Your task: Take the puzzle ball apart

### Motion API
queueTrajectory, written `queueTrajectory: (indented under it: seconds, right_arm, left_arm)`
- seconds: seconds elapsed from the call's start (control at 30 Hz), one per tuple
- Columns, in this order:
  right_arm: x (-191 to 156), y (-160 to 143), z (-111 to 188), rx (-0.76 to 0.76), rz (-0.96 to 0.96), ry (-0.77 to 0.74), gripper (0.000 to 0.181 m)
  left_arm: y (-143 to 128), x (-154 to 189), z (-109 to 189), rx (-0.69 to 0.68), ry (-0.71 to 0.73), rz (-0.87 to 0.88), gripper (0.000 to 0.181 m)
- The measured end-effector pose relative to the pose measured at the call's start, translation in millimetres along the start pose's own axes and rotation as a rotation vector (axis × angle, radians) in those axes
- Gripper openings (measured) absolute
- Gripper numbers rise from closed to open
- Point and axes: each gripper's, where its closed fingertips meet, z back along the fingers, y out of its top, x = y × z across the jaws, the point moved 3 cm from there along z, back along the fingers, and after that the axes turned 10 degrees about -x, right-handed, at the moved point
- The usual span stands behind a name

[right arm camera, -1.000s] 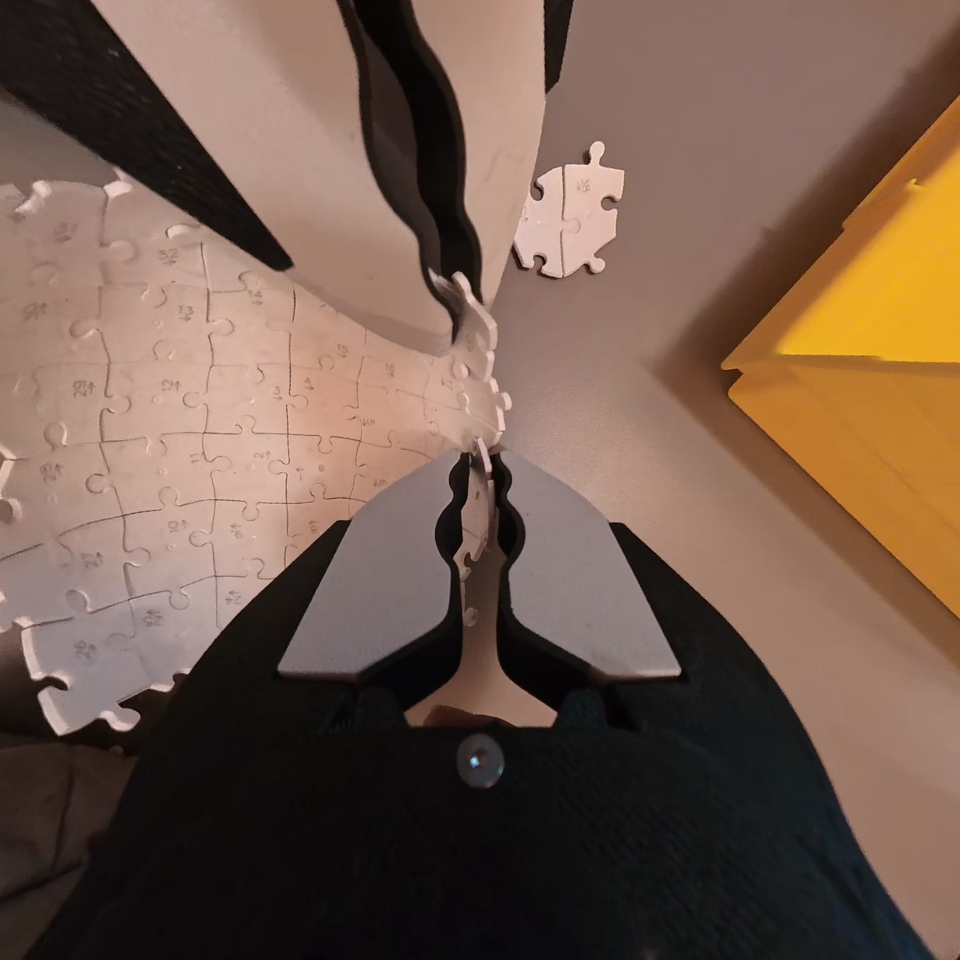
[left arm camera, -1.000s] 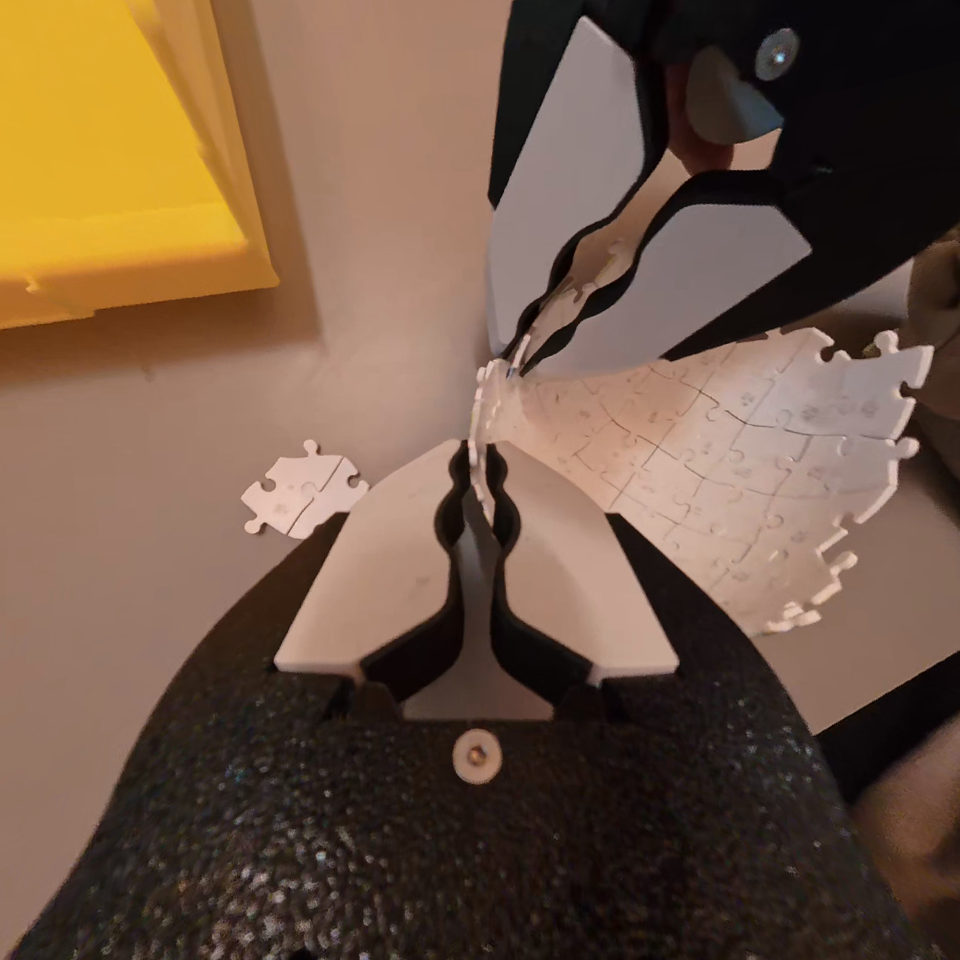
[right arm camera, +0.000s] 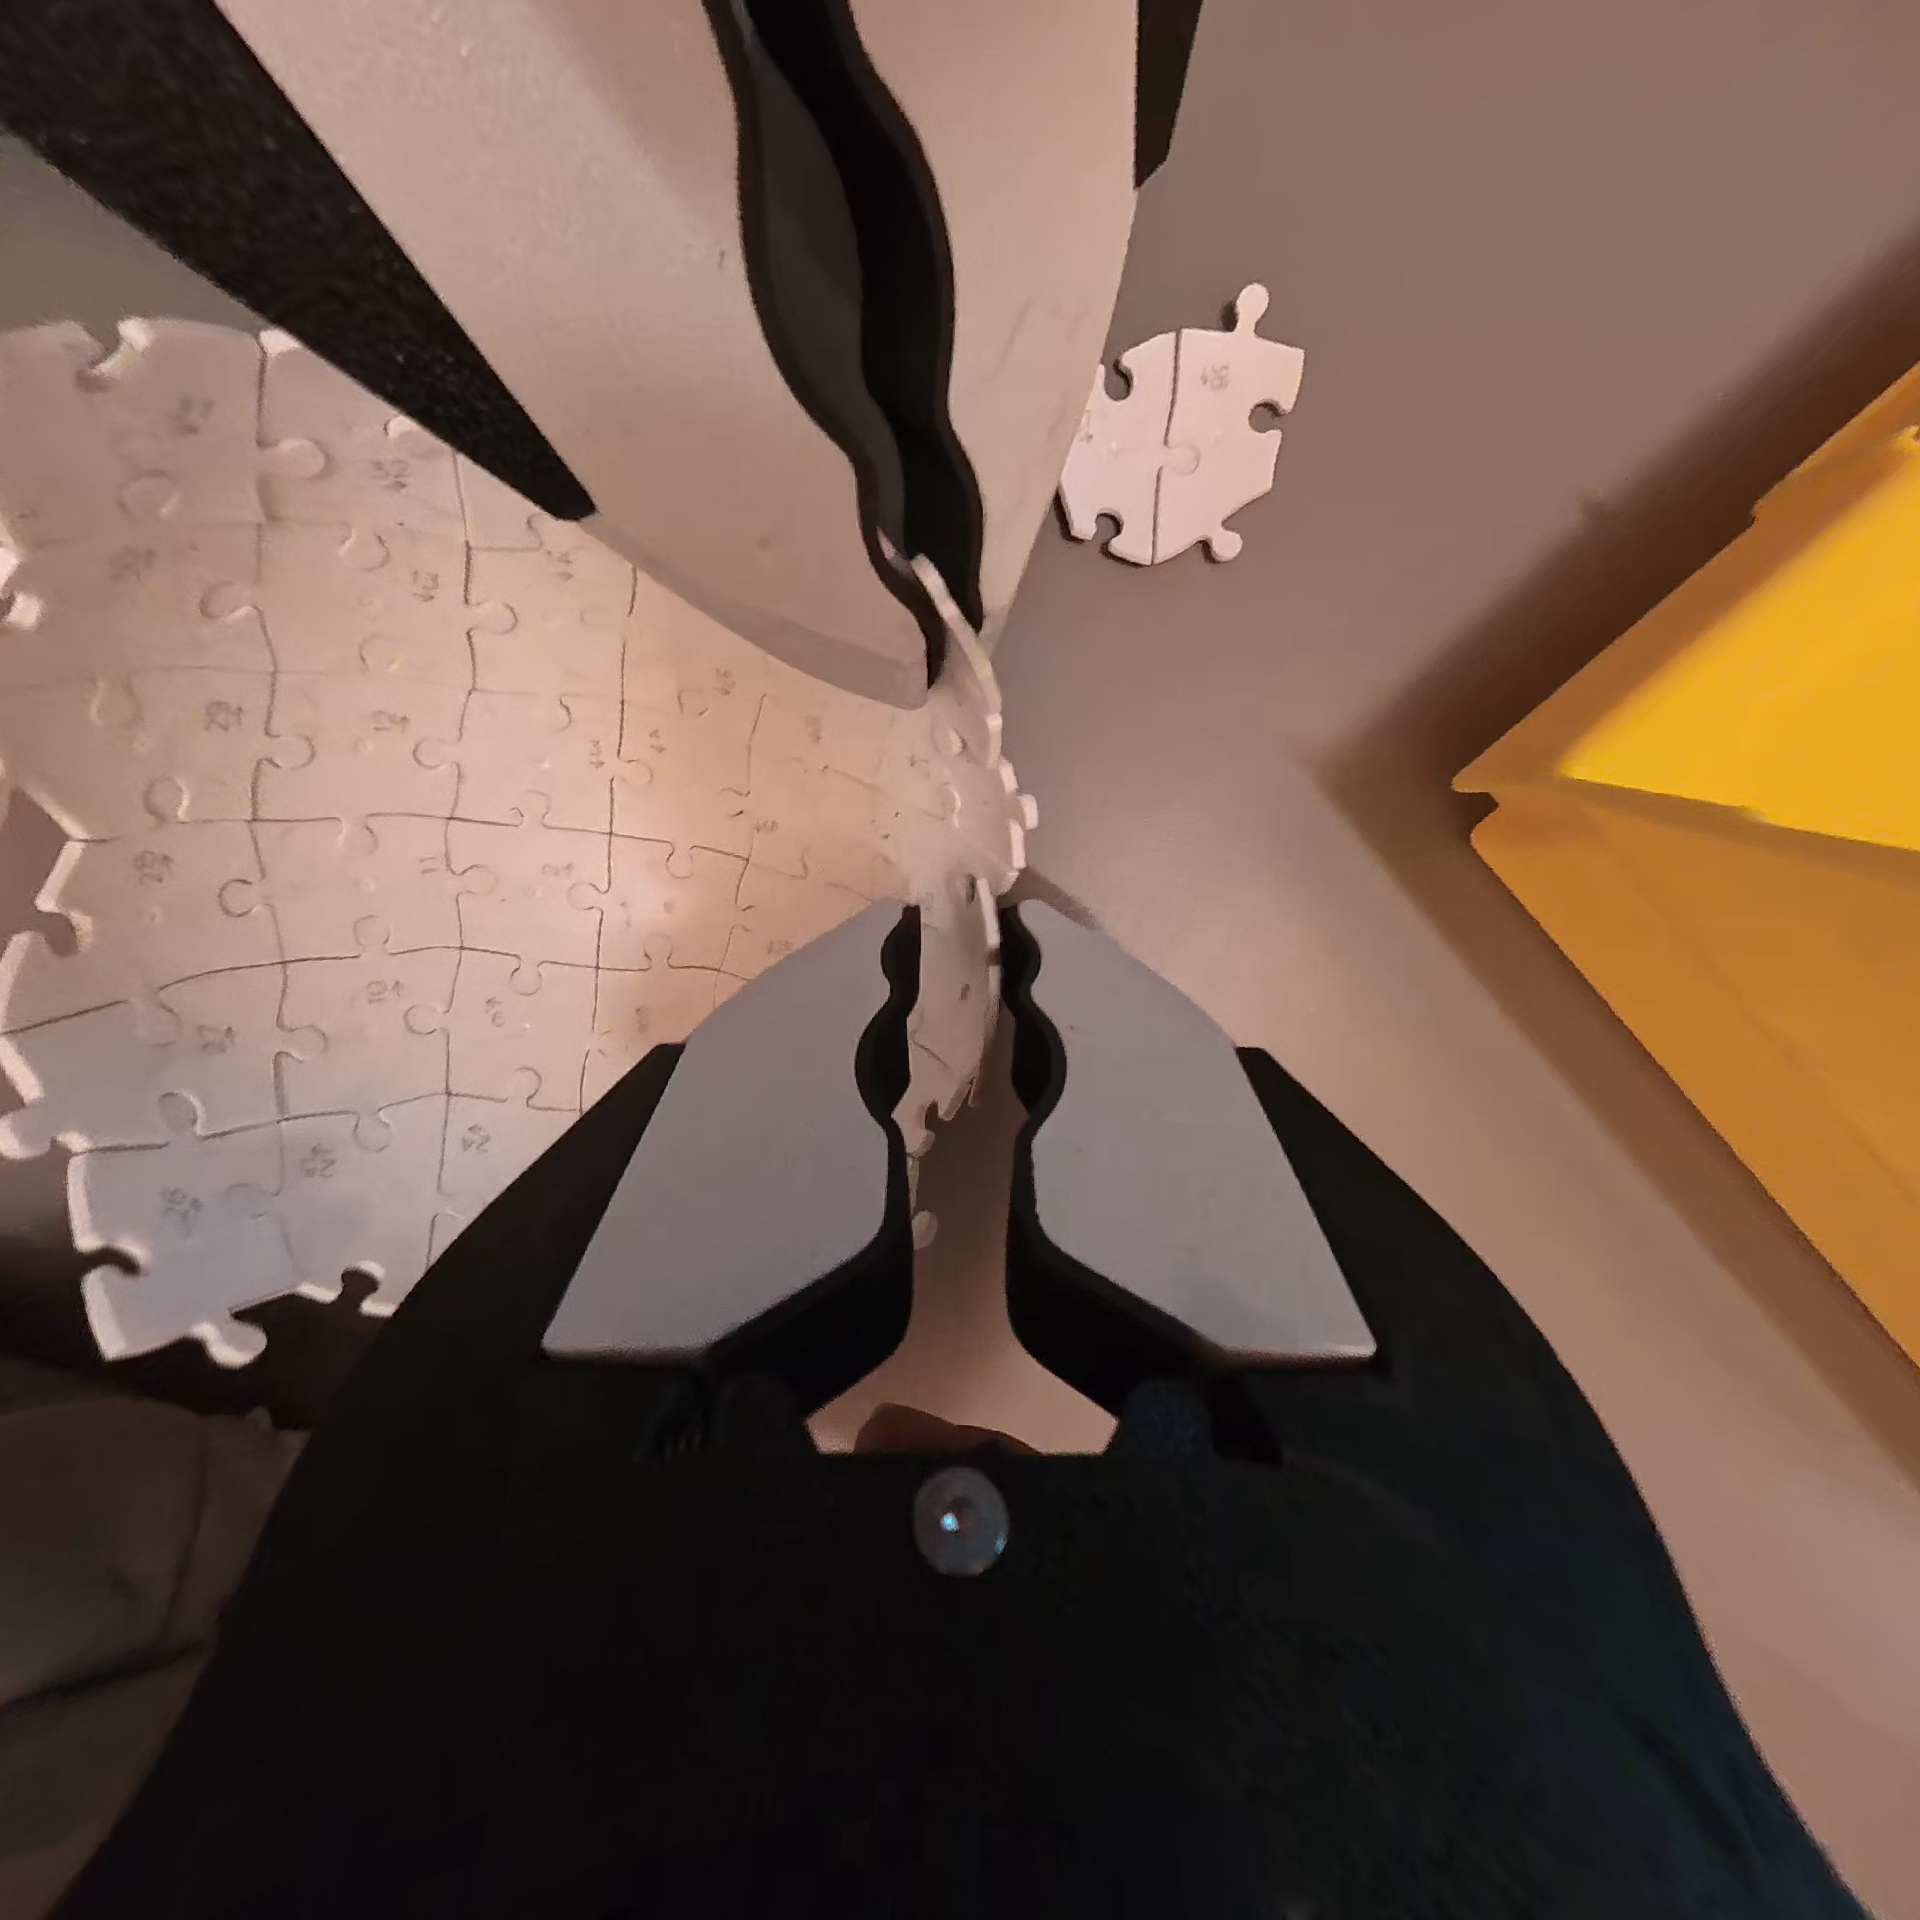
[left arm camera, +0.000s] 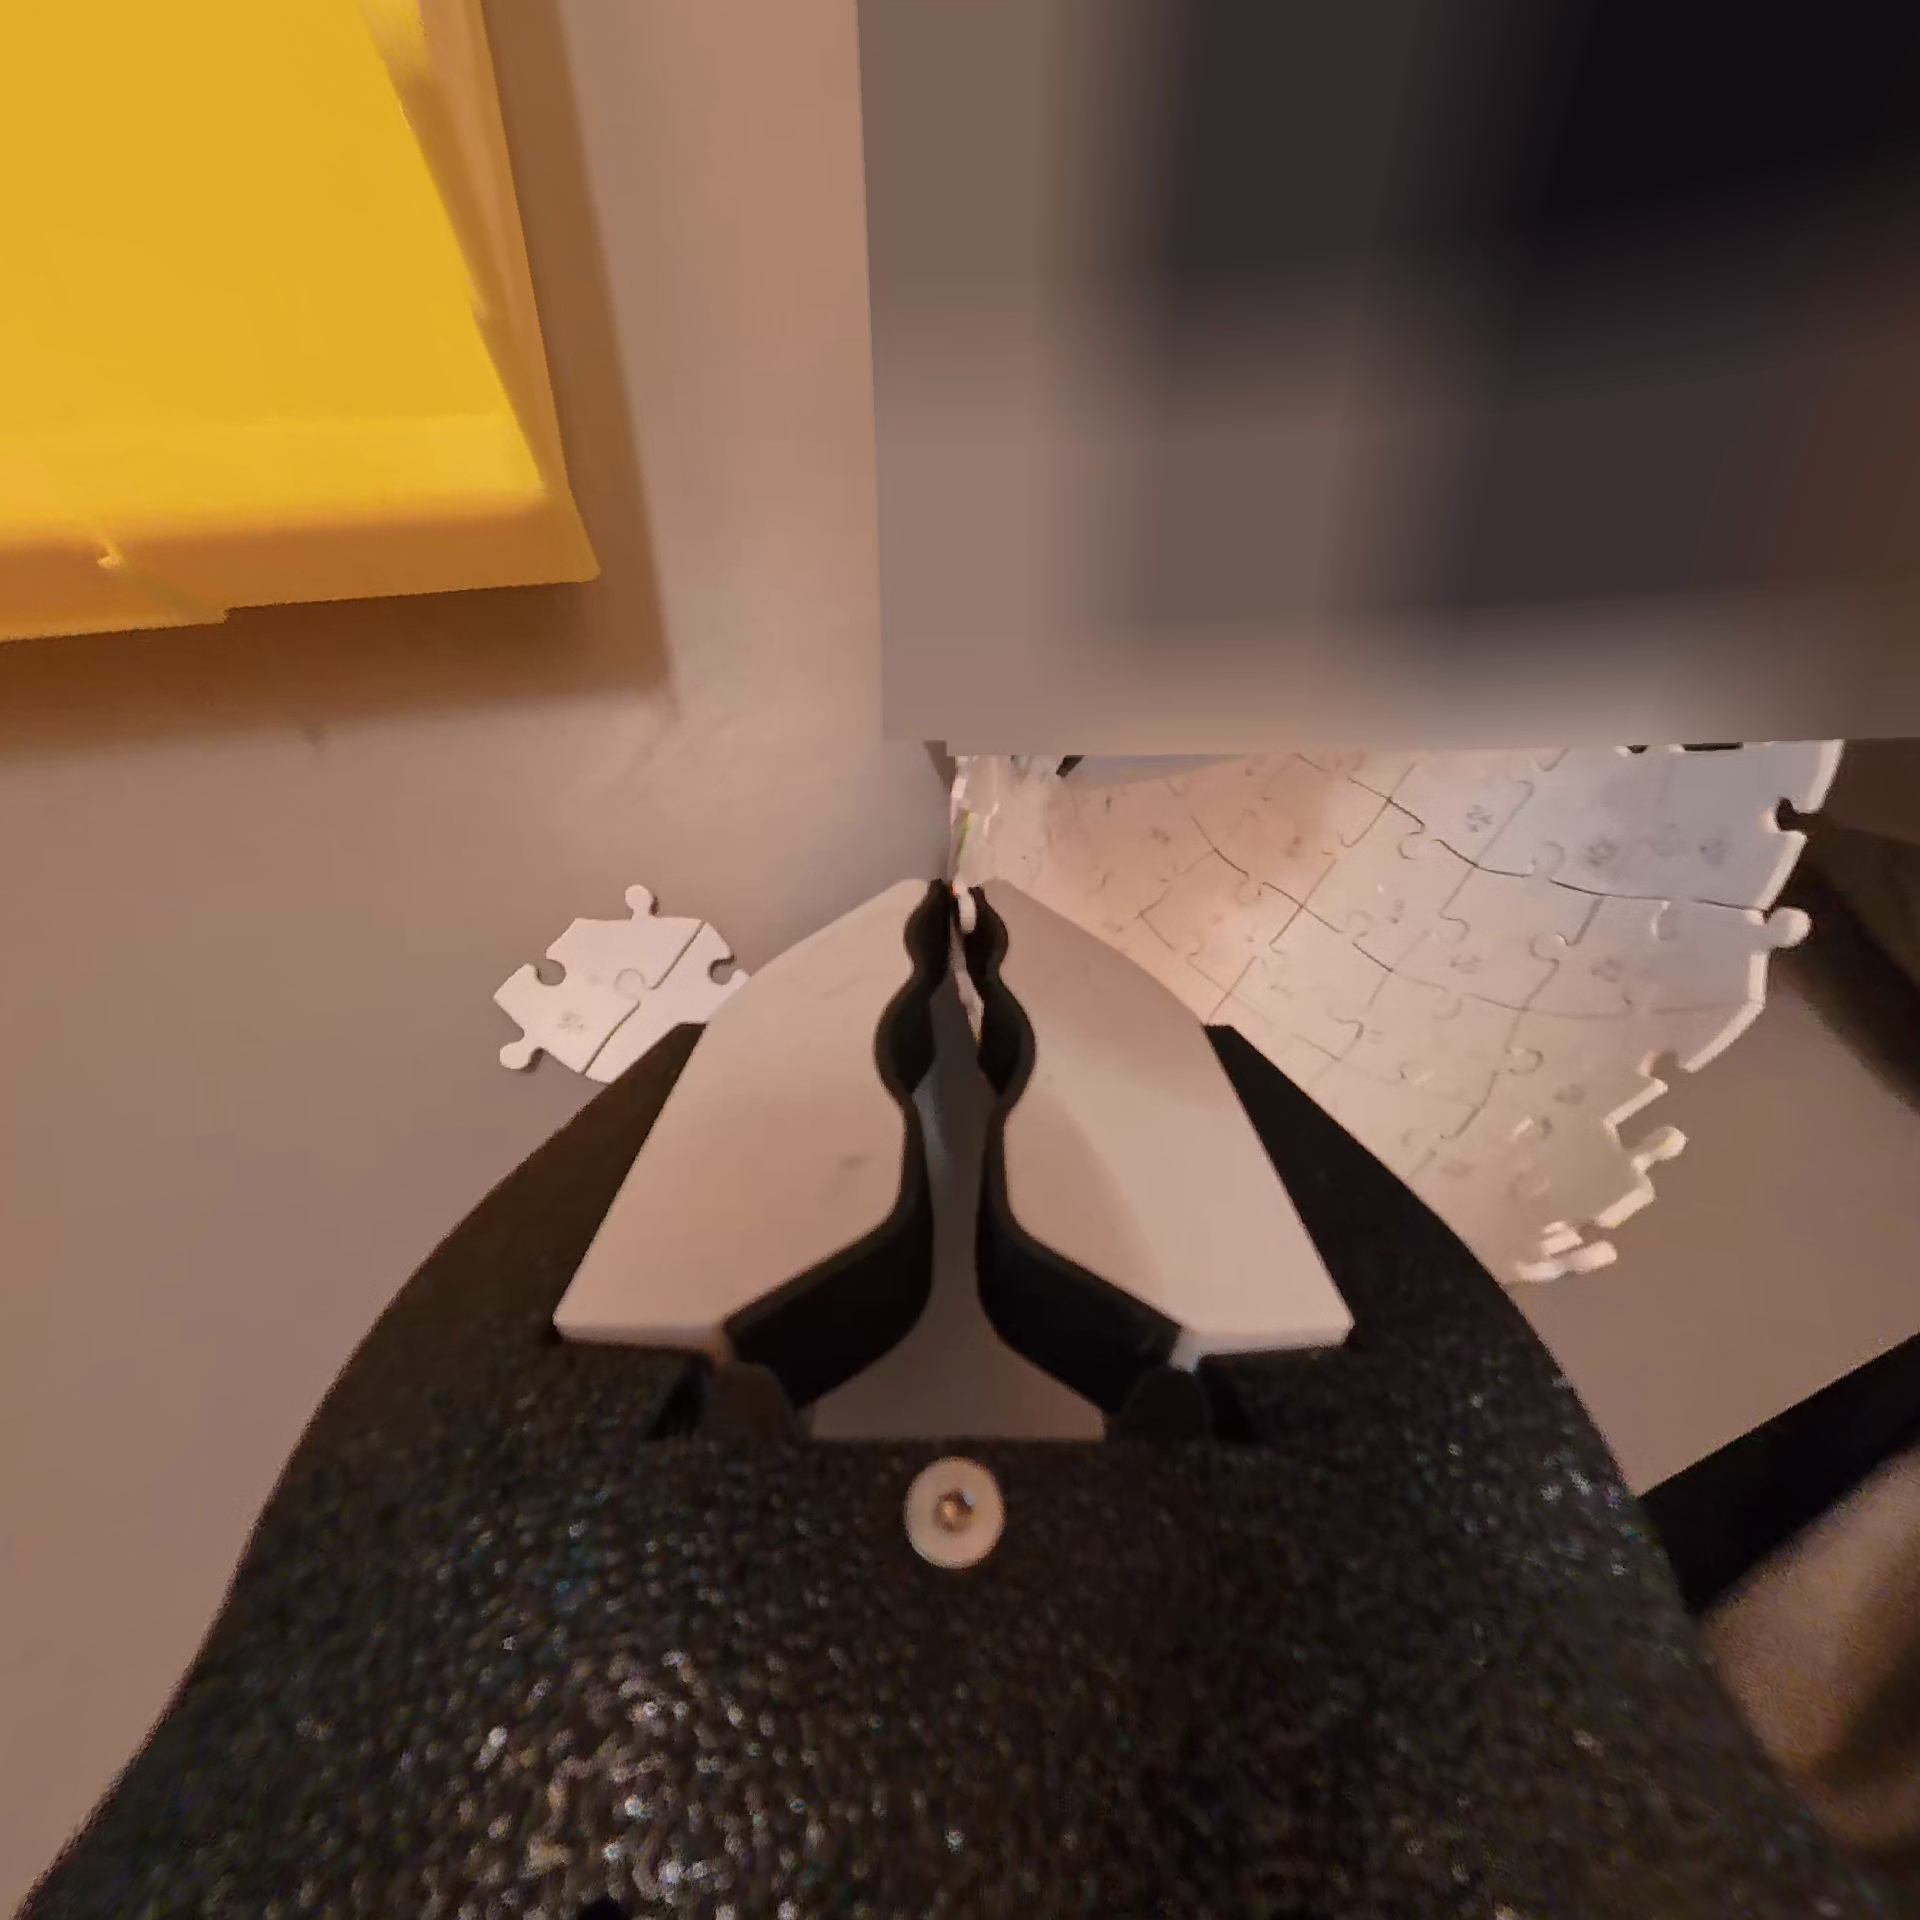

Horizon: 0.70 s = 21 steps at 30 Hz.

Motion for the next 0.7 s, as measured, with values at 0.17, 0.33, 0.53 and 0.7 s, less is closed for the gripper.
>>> queueTrajectory:
  seconds: [0.17, 0.33, 0.53, 0.7]
  right_arm:
    - [-3.5, -4.2, 2.3, -0.049, 0.003, 0.061, 0.025]
    - [-0.8, -5.8, 3.9, -0.069, -0.03, 0.046, 0.031]
    - [5.1, 1.8, 15.0, 0.038, -0.12, 0.013, 0.041]
    - [10.2, 1.7, 31.5, 0.088, -0.183, -0.012, 0.041]
  left_arm:
    - [1.0, 0.2, 2.5, 0.021, -0.018, -0.018, 0.002]
    - [1.1, -0.5, 3.4, 0.026, -0.016, -0.015, 0.002]
    - [2.4, -1.5, 3.1, 0.043, -0.032, 0.0, 0.002]
    - [2.5, -2.4, 2.4, 0.048, -0.039, 0.006, 0.001]
